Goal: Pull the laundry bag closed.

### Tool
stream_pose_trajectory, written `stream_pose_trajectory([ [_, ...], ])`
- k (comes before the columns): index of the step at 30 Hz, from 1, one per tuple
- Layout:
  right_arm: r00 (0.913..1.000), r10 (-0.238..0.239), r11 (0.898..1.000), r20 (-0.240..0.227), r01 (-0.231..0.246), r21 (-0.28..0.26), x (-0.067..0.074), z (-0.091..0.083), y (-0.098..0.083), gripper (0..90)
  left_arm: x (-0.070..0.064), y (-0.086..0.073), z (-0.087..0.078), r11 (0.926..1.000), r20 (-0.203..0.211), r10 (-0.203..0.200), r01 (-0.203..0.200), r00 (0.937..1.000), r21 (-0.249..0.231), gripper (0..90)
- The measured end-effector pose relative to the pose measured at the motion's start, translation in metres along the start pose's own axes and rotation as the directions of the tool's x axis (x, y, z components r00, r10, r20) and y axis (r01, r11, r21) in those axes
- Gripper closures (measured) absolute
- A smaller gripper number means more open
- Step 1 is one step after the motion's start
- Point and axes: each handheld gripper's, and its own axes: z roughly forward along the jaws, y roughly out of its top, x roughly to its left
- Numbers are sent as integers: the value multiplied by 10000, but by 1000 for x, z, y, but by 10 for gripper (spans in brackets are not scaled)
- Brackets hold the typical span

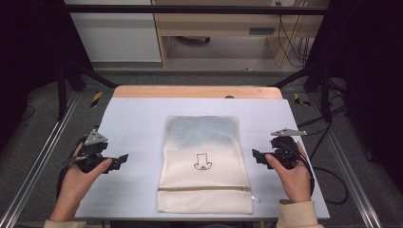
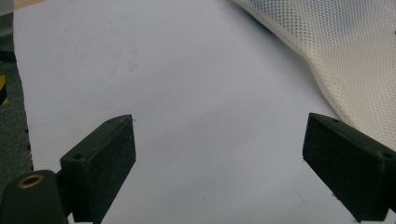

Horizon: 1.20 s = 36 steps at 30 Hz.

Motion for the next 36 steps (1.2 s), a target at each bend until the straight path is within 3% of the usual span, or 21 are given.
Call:
stream_pose_trajectory([
  [5, 9998, 147, 9998, 111, -148, 132, -7, 3, -5, 74, 6, -7, 4, 9998, -45, -161, 162, 9999, 120, 96],
  [19, 9996, 129, 9995, 266, -136, 289, -18, 15, -21, 69, 16, -28, 12, 9982, -391, -32, 55, 9992, 590, 90],
  [31, 9995, 229, 9995, 238, -235, 220, -31, 20, -40, 70, 34, -44, 14, 9990, -737, -451, 454, 9963, 19, 79],
  [36, 9999, 51, 9995, 155, -56, 297, -32, 24, -51, 70, 37, -51, 17, 9993, -792, -368, 357, 9962, -148, 71],
])
